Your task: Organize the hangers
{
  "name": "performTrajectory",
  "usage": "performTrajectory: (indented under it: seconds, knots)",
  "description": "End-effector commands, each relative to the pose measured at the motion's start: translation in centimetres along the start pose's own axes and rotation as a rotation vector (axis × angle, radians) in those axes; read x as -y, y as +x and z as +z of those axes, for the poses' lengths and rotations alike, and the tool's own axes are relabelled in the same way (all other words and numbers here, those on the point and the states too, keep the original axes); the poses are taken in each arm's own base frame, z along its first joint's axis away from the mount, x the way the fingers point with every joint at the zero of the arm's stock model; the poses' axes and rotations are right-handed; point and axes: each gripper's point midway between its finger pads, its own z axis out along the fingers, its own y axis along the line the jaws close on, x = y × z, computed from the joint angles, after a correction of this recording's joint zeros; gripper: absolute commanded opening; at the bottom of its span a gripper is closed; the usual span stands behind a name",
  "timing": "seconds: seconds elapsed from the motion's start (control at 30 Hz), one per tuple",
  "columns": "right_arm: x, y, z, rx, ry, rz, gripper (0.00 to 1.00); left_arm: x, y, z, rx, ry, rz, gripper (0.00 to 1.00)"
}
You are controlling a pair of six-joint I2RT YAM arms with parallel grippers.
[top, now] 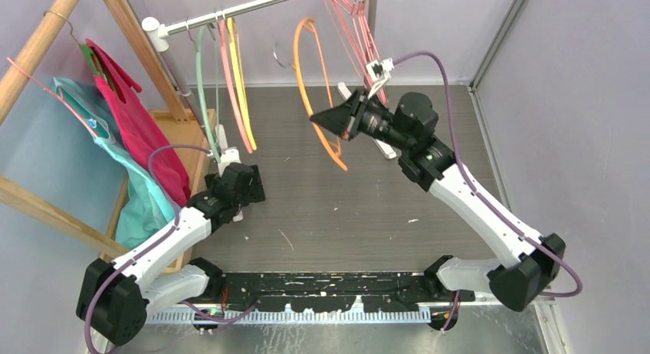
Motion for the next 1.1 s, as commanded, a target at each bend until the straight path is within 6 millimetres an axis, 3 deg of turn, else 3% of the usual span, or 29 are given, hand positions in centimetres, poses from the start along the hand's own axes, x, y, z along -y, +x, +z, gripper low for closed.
performTrajectory:
  seconds: [0.0,0.23,0.53,0.83,1.07]
  knots:
    - [-6.3,-8.0,1.7,0.215,-0.232,-0.079,0.01,0.5,-1.7,-0.3,0.039,0.013,-0.017,0.98]
    - [-7.0,-11.3,5.4,0.251,-0.332,-0.06,0.01,0.9,-2.0,-0.7,0.043,0.039,-0.022,0.98]
    - [-5.3,-12.2,8.4,0.28,-0.384,-0.009,0.01,0.9,-2.0,-0.8,0.048,0.051,-0.024,0.98]
    - [0.0,-9.1,12.4,0.193,-0.324,0.054,0.01,1.5,-1.4,0.1,0.017,0.056,-0.007,0.98]
    - [3.5,-5.5,13.3,0.113,-0.263,0.065,0.02,1.6,-1.1,0.3,0.009,0.057,-0.004,0.98]
